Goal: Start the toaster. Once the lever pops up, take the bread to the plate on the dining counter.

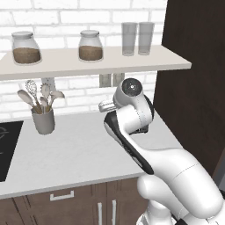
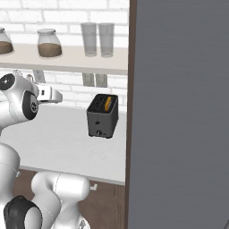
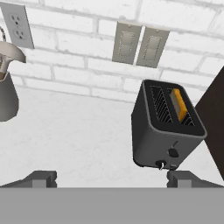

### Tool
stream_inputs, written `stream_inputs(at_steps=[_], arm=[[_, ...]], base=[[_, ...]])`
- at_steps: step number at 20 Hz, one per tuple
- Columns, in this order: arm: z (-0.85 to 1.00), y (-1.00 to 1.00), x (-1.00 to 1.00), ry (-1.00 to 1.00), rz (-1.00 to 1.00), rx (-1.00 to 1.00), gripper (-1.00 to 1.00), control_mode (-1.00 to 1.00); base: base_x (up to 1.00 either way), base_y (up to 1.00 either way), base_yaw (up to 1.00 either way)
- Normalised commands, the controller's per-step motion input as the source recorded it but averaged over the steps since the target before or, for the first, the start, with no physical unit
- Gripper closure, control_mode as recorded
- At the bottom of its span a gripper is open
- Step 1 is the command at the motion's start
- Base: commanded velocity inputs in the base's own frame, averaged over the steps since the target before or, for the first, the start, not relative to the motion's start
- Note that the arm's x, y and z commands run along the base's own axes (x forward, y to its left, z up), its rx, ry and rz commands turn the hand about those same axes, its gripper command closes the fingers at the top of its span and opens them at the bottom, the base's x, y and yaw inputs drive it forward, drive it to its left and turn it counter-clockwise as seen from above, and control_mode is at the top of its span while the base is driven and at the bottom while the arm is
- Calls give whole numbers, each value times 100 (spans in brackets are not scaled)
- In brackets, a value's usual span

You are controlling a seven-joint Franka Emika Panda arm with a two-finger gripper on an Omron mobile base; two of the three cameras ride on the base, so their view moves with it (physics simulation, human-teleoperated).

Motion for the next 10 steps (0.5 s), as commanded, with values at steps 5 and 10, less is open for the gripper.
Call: stream_inputs(at_steps=[5, 10], arm=[[0, 0, 0, 0, 0, 0, -100, -100], [0, 0, 0, 0, 0, 0, -100, -100]], base=[[0, 0, 0], [0, 0, 0]])
